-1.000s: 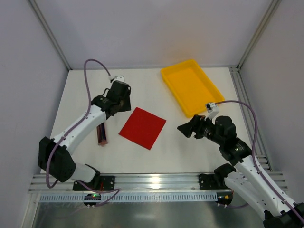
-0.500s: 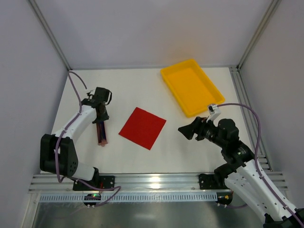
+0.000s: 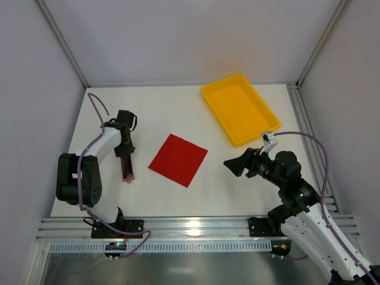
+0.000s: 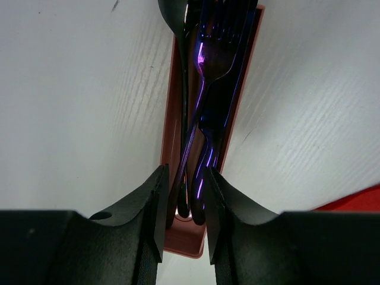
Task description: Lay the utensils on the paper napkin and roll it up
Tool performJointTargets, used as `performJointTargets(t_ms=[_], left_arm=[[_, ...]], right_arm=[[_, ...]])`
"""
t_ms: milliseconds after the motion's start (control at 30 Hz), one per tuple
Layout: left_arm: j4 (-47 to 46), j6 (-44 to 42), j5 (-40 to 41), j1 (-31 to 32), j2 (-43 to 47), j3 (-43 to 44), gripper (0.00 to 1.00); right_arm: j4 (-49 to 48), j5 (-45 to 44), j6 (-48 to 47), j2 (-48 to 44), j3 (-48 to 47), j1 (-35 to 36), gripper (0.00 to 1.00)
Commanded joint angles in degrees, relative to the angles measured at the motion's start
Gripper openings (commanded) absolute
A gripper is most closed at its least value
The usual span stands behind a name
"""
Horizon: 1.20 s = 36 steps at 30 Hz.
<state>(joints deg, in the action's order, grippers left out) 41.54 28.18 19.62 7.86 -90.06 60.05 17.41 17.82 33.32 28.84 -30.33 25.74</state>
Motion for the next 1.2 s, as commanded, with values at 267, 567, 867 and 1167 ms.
performJointTargets(t_ms=[267, 567, 867, 1167], left_arm=[[-2.43, 0.38, 1.83, -0.12, -6.44, -0.64, 0.30], [-2.34, -0.41, 2.18, -0.04, -8.37, 0.06, 0.24], [-1.81, -0.85, 1.65, -0.04, -9.35, 0.85, 0.02], [4.24, -2.43, 2.80, 0.31, -6.44, 5.42, 0.00]], right_arm=[[1.05, 0.11, -0.80, -2.30, -0.96, 0.19, 0.79], [2.37, -1.04, -1.42, -2.56, -1.31, 0.19, 0.79], [2.80, -0.86, -1.15, -2.74, -1.67, 0.19, 0.79], [3.07, -1.04, -1.07, -2.74, -1.67, 0.19, 0.79]])
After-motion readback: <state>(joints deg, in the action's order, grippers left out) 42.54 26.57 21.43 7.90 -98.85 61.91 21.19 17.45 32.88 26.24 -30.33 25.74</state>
